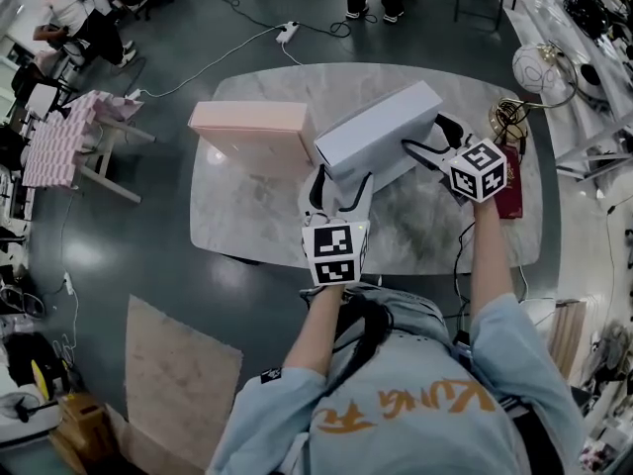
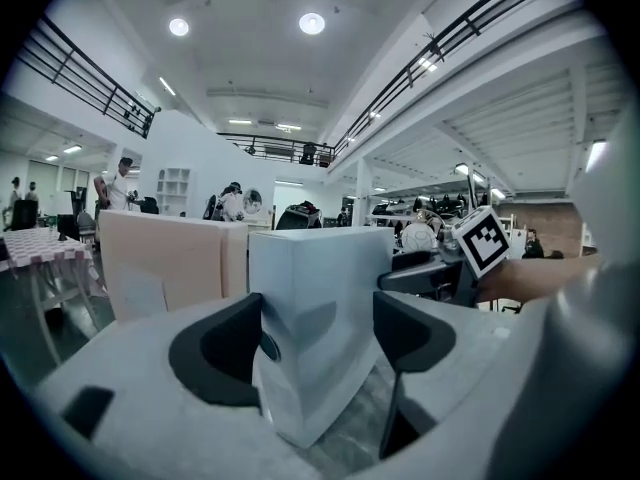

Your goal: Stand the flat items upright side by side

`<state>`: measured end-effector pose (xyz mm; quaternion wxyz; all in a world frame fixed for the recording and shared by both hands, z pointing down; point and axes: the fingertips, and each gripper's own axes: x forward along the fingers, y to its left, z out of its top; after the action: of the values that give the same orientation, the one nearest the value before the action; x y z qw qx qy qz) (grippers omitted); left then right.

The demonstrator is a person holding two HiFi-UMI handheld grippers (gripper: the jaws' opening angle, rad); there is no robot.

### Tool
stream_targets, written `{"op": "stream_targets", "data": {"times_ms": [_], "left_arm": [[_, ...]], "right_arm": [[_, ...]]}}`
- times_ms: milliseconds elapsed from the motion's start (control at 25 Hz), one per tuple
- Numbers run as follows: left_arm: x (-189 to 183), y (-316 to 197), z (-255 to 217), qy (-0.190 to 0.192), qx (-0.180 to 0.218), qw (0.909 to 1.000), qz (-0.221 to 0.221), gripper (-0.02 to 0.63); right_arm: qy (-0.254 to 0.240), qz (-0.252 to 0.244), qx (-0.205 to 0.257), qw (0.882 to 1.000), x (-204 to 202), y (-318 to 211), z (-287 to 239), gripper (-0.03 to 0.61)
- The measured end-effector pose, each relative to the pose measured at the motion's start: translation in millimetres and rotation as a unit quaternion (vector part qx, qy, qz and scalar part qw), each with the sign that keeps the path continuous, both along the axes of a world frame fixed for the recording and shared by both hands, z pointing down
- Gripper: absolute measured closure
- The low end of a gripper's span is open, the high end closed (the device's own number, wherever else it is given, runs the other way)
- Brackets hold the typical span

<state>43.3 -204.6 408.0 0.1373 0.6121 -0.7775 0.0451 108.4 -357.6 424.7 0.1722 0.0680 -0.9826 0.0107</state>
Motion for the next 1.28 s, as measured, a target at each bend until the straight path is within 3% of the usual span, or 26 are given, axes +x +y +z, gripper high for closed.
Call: {"op": "stream_targets", "data": {"times_ms": [240, 880, 1280], "left_arm": [[-1.3, 5.3, 2.7, -0.008, -0.003, 0.9997, 0.021, 0.267], [-1.3, 15.0, 17.4, 0.025, -0.009, 0.9980, 0.057, 0.266], [5.3, 15.4, 23.3, 0.030, -0.004, 0.9951, 0.094, 0.347]], "right_arm": [[-0.011, 0.039, -0.006, 0.999, 2.4, 2.7, 1.5, 0.190], [-0.019, 0.134, -0.029, 0.990, 28.6, 8.8, 6.7, 0.181], [-0.045, 0.163, -0.058, 0.984, 42.4, 23.1, 5.6, 0.277]]}}
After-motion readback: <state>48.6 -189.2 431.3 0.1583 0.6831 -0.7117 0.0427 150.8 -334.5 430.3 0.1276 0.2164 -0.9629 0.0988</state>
